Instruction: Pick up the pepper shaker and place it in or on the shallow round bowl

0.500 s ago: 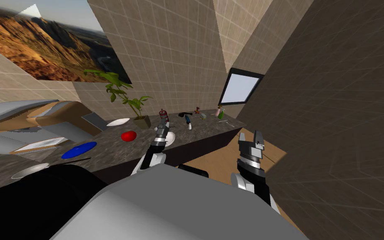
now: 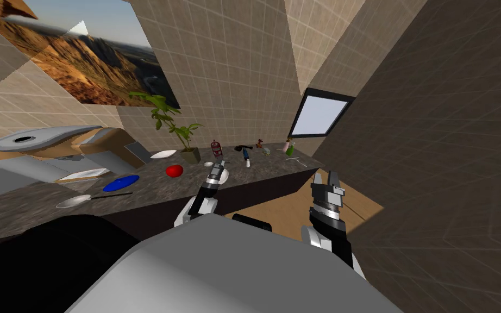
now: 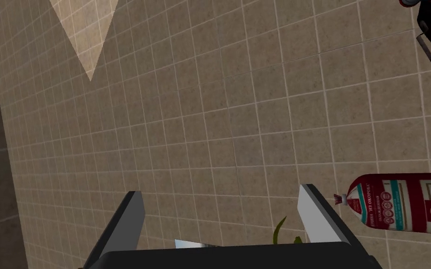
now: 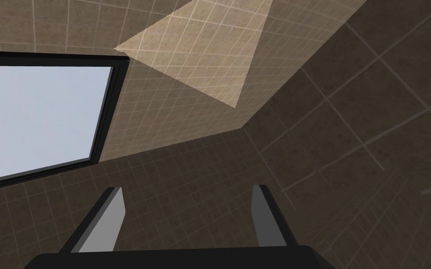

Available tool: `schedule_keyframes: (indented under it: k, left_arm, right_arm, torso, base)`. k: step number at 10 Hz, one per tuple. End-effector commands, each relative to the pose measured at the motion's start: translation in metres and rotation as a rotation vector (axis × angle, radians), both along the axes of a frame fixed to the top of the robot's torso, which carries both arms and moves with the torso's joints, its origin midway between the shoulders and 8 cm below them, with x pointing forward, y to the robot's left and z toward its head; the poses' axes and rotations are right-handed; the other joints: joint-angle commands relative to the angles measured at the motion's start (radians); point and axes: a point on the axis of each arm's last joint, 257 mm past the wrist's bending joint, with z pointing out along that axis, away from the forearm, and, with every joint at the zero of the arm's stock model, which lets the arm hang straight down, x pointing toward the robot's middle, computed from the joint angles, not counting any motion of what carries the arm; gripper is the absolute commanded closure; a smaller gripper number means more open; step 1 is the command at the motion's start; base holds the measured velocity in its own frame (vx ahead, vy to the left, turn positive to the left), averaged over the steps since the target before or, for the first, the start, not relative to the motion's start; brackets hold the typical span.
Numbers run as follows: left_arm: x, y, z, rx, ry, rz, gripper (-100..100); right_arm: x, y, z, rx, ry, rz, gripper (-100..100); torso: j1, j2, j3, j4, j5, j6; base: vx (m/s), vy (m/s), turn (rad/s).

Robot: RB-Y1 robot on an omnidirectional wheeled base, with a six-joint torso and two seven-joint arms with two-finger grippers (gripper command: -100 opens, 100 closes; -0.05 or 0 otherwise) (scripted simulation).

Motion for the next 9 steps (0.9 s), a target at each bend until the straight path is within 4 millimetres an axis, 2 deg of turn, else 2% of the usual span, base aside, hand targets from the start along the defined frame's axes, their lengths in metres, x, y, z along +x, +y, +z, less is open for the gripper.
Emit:
schedule_keyframes:
  k: [1, 9]
  left_arm:
    - [0.006, -0.005, -0.008, 0.049, 0.016, 0.005, -100]
    - [0.043, -0.027, -0.053, 0.295, 0.095, 0.038, -100]
  right_arm:
    - [0.000, 0.000, 0.000, 0.000, 0.000, 0.000, 0]
    - [0.000, 0.000, 0.000, 0.000, 0.000, 0.000, 0]
  torso:
    - [0.000, 0.000, 0.000, 0.000, 0.000, 0.000]
    - [0.001, -0.002, -0.001, 0.000, 0.000, 0.000]
  base:
    - [-0.031, -0.096, 0.126]
    - [-0.020, -0.085, 0.126]
